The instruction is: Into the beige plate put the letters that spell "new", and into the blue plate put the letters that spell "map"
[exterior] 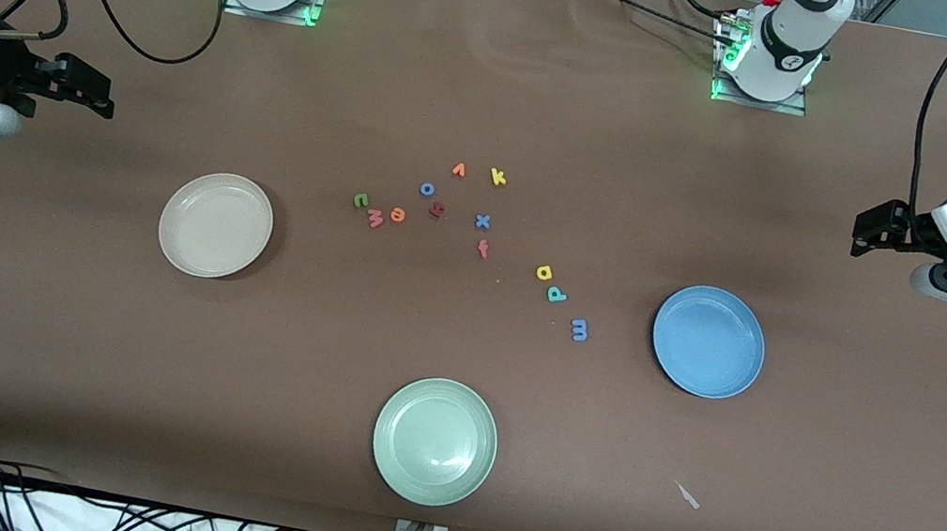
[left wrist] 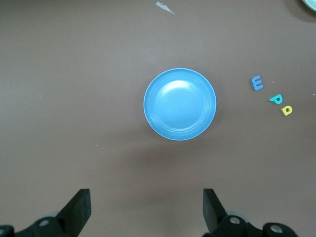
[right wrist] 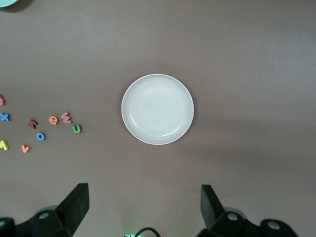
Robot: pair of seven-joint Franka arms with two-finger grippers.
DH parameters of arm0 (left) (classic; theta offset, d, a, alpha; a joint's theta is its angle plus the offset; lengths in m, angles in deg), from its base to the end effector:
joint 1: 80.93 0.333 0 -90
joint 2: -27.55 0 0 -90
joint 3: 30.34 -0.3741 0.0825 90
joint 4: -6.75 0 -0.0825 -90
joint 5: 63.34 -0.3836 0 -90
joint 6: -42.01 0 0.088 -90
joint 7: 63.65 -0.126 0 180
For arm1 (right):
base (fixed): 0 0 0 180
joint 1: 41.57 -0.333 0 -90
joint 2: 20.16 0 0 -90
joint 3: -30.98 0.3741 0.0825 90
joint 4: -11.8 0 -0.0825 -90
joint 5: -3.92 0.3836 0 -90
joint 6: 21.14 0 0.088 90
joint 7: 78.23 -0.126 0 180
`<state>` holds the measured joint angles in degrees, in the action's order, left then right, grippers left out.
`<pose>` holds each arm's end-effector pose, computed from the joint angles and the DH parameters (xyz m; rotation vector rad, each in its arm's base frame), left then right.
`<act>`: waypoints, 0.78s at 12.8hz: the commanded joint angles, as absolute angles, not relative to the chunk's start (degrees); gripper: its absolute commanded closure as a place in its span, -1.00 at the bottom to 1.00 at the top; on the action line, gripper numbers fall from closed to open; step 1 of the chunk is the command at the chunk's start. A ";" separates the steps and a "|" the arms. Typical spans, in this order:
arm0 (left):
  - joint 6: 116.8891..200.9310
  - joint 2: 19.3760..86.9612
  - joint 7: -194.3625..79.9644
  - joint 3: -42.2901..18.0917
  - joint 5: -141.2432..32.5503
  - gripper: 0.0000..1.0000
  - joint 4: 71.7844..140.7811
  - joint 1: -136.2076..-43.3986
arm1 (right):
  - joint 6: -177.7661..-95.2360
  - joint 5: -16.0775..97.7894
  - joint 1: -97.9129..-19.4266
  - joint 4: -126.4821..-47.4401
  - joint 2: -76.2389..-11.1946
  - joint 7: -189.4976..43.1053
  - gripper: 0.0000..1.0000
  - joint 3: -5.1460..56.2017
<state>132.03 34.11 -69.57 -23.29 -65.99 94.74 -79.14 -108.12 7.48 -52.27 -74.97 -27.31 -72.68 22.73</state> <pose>0.5896 -0.0440 0.6150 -3.0925 0.3051 0.1218 0.5874 0.0389 0.6151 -3.0812 -0.2148 0.1834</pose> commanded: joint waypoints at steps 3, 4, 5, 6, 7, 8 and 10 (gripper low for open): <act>130.78 34.40 -69.27 -23.22 -66.85 -1.00 93.32 -79.35 | -107.80 6.56 -52.03 -73.72 -28.33 -71.90 -1.00 22.45; 130.78 34.40 -69.27 -23.13 -66.85 -1.00 93.23 -79.35 | -107.80 6.56 -51.60 -73.81 -28.77 -71.90 -1.00 22.45; 130.87 34.49 -69.80 -23.22 -66.94 -1.00 93.14 -79.35 | -107.80 6.56 -51.50 -73.81 -28.86 -71.55 -1.00 22.45; 130.78 34.32 -69.89 -23.22 -66.85 -1.00 93.49 -79.09 | -107.80 6.56 -51.50 -73.81 -28.87 -71.55 -1.00 22.45; 130.87 34.40 -69.54 -23.30 -66.85 -1.00 93.32 -79.08 | -107.80 6.56 -51.50 -73.81 -28.95 -71.55 -1.00 22.45; 130.87 34.49 -69.45 -23.22 -66.85 -1.00 93.14 -79.08 | -107.80 6.65 -51.50 -73.81 -28.95 -71.55 -1.00 22.45; 130.61 34.31 -69.36 -23.22 -66.85 -1.00 93.50 -79.17 | -107.63 6.73 -51.50 -73.98 -28.87 -71.64 -1.00 22.45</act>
